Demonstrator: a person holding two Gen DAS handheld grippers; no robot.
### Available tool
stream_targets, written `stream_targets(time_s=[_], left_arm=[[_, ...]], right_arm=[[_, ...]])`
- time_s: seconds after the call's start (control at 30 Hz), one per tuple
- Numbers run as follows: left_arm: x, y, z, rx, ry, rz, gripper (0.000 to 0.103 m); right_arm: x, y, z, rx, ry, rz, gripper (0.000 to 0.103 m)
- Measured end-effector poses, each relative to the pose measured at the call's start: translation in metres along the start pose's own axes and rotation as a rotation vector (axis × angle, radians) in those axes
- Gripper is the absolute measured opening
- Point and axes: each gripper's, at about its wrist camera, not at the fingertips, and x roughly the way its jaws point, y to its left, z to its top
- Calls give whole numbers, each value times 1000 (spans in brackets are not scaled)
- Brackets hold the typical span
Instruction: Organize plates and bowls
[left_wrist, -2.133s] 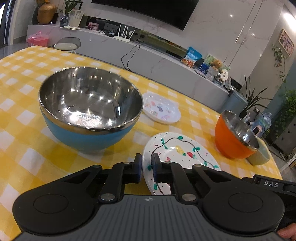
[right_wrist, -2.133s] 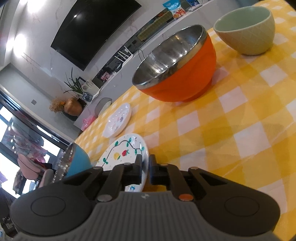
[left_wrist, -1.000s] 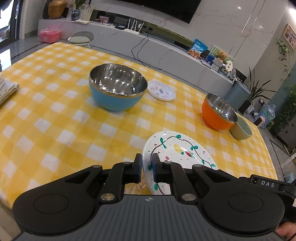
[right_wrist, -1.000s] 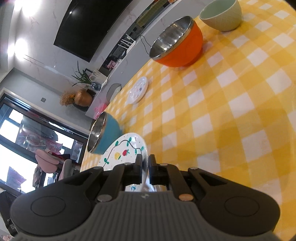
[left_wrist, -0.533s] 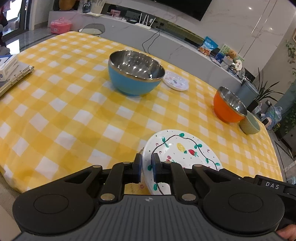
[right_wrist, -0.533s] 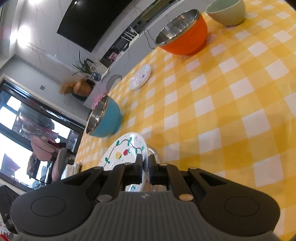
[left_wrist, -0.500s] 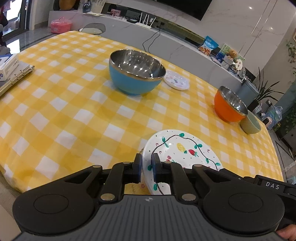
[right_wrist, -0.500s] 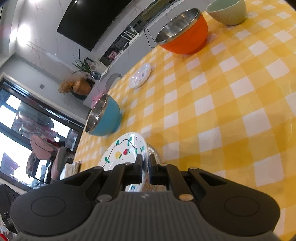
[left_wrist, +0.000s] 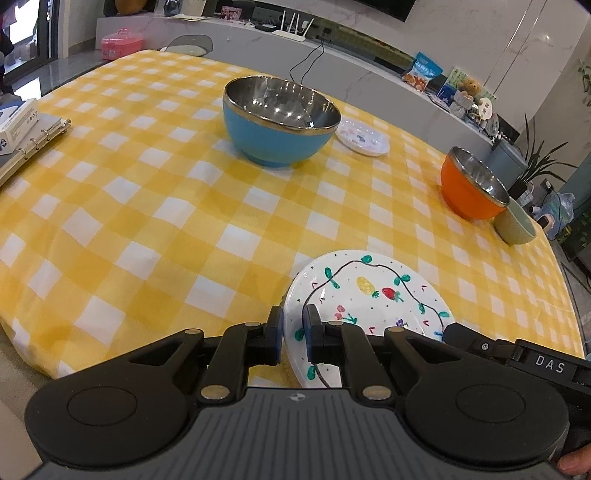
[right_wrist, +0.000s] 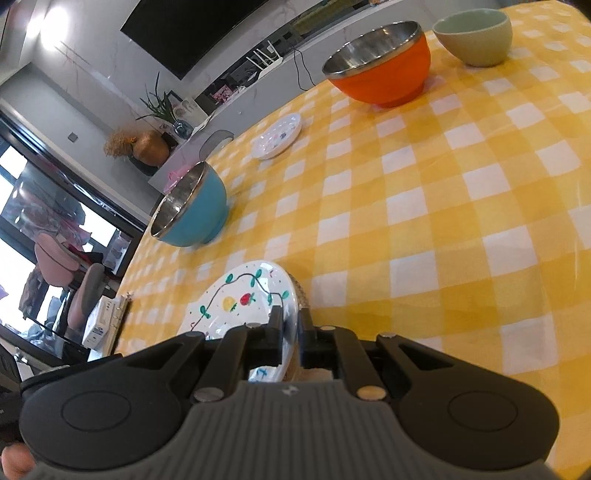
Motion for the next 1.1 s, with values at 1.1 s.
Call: stream_targets(time_s=[1.1], left_arm=[[-2, -15, 0, 85, -28, 93, 20]], right_arm=[[1, 39, -13, -317, -98, -181, 11]])
